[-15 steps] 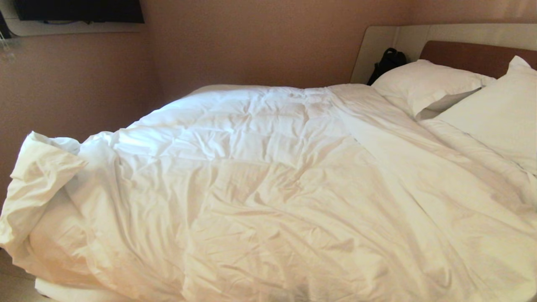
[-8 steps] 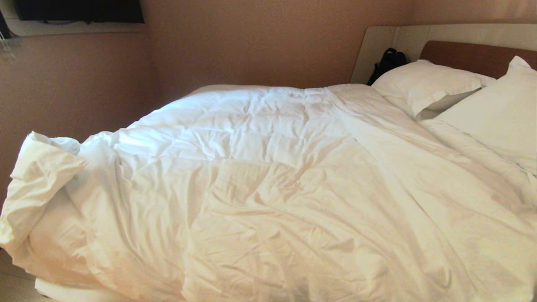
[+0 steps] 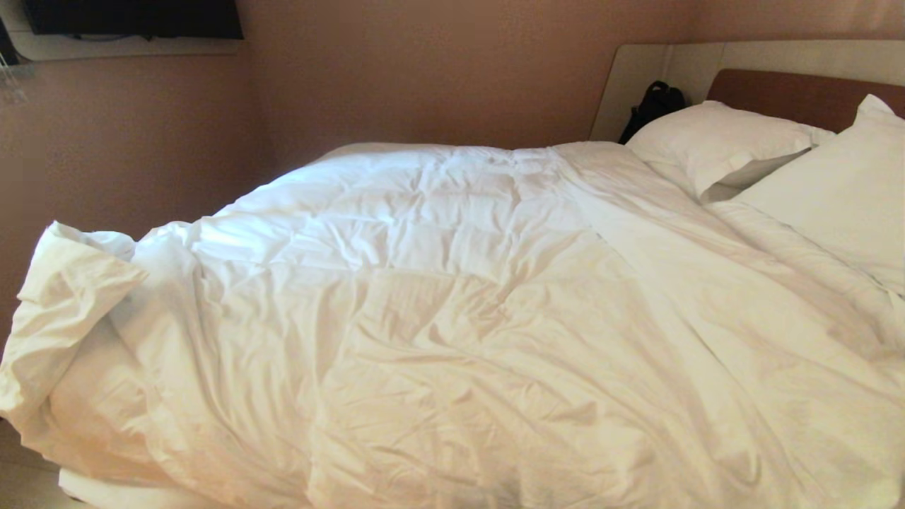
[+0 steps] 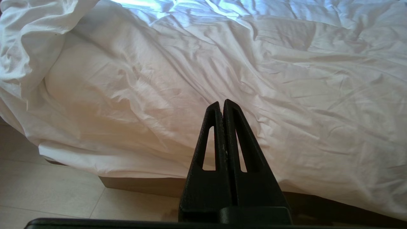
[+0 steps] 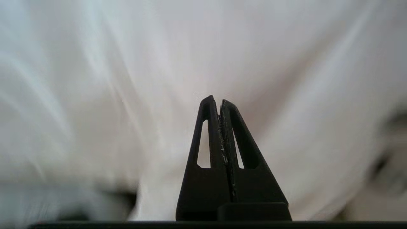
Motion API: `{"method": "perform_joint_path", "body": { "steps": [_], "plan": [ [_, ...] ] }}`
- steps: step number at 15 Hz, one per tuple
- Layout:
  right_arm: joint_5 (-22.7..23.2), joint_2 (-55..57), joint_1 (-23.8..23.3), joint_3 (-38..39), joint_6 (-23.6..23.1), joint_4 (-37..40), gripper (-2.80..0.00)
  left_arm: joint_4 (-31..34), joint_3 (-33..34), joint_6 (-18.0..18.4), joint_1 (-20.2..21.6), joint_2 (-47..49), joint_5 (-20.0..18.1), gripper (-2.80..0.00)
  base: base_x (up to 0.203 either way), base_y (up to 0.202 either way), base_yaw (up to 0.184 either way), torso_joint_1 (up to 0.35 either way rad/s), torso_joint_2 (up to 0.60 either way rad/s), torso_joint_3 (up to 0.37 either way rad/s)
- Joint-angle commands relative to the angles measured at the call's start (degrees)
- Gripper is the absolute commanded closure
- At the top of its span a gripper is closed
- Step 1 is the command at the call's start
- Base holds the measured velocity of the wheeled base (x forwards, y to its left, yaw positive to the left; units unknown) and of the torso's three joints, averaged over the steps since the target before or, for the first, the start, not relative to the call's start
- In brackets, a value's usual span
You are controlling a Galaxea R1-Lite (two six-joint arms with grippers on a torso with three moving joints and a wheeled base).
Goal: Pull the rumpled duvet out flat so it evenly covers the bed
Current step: Flatten the corners of the folded blanket
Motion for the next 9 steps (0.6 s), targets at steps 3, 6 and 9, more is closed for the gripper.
{"method": "perform_joint_path", "body": {
  "steps": [3, 6, 9],
  "plan": [
    [6.42, -5.38, 6.98, -9.18, 2.77, 31.69, 0.0, 0.0, 0.0, -0.03, 0.01, 0.0, -0.02, 0.0, 0.0, 0.0, 0.0, 0.0, 0.0, 0.0],
    [-1.63, 3.92, 12.74, -8.9, 3.1, 24.9, 0.0, 0.0, 0.0, -0.03, 0.01, 0.0, 0.01, 0.0, 0.0, 0.0, 0.0, 0.0, 0.0, 0.0],
    [-13.29, 9.04, 20.36, -7.12, 5.76, 12.95, 0.0, 0.0, 0.0, -0.03, 0.01, 0.0, 0.01, 0.0, 0.0, 0.0, 0.0, 0.0, 0.0, 0.0]
  ]
}}
